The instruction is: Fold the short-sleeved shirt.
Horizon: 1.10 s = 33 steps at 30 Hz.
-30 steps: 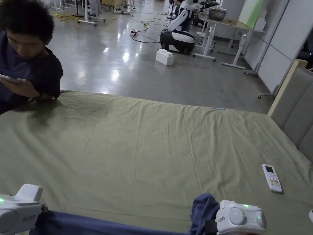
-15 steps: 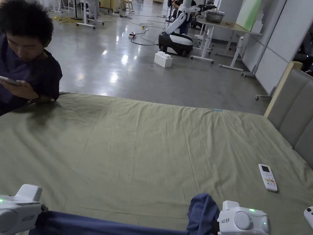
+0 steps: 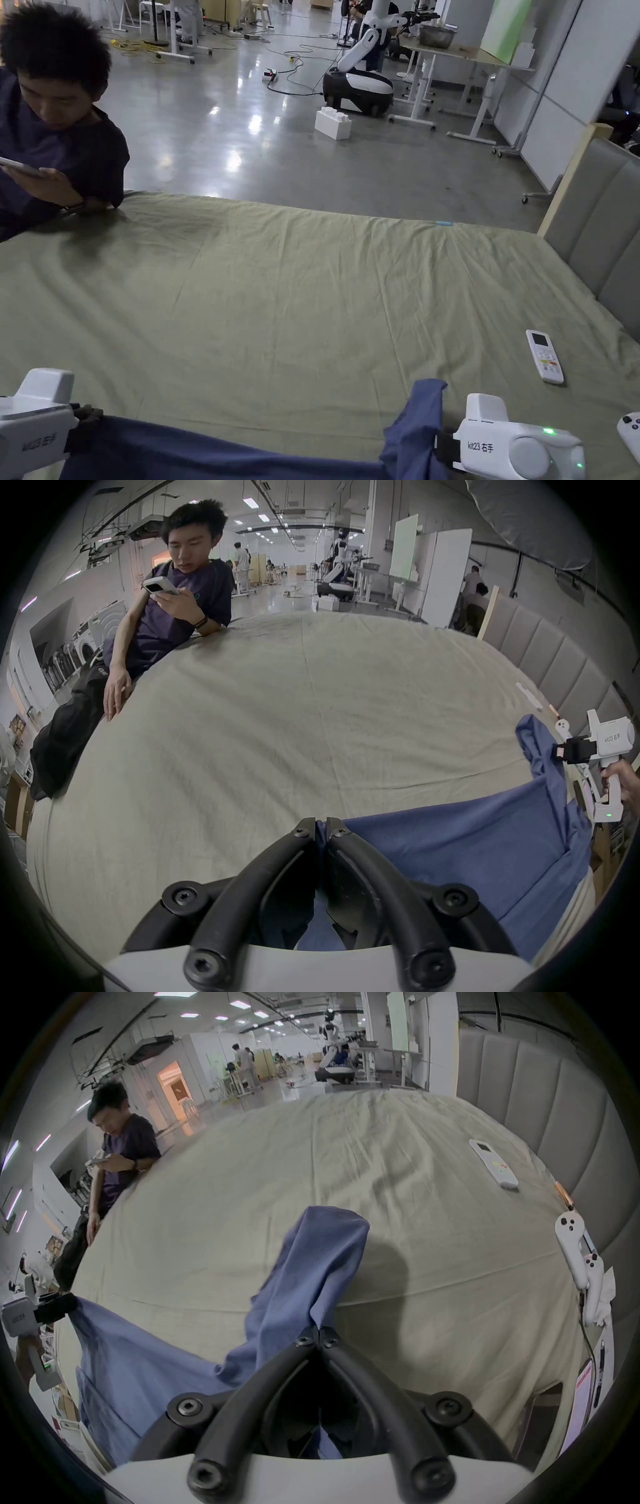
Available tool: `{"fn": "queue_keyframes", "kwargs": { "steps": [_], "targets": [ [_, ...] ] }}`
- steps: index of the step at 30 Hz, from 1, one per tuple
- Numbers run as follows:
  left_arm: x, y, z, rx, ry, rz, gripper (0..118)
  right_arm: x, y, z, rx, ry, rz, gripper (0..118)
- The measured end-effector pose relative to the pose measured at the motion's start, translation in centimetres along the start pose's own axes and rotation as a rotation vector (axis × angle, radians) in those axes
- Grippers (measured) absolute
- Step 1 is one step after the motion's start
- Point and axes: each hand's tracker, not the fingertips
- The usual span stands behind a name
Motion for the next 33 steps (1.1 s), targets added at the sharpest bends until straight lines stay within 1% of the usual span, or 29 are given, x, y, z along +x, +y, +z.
{"fn": "queue_keyframes", "kwargs": {
  "steps": [8,10,16,20,24,26,29,30,32,33],
  "targets": [
    [-0.6,-1.6,5.2,0.089,-0.034,0.010,5,-0.2,-1.7,6.0,0.108,0.021,0.014,0],
    [-0.8,-2.1,6.5,0.108,-0.038,0.009,5,-0.3,-2.5,7.8,0.126,0.018,0.032,0],
    [-1.8,-4.7,10.9,0.156,-0.062,0.003,5,-0.6,-5.9,13.4,0.180,0.040,0.043,0],
    [-2.8,-7.0,13.4,0.172,-0.078,0.028,5,-0.7,-9.0,16.5,0.196,0.050,0.023,0],
    [-3.7,-9.8,15.2,0.163,-0.083,0.048,5,-0.4,-12.3,18.2,0.161,0.043,0.005,0],
    [-4.1,-11.2,15.6,0.136,-0.085,0.062,5,-0.2,-13.8,18.6,0.127,0.023,-0.007,0],
    [-4.6,-13.7,15.8,0.076,-0.096,0.073,5,0.0,-16.0,18.6,0.055,-0.004,-0.007,0],
    [-4.6,-14.5,15.7,0.050,-0.089,0.070,5,0.2,-16.9,18.2,-0.006,-0.009,0.004,0],
    [-4.5,-15.6,15.4,0.009,-0.088,0.063,5,0.3,-18.2,17.6,-0.051,-0.030,-0.002,0],
    [-4.5,-16.0,15.2,-0.013,-0.087,0.063,5,0.3,-18.7,17.2,-0.085,-0.033,0.010,0]
  ]
}}
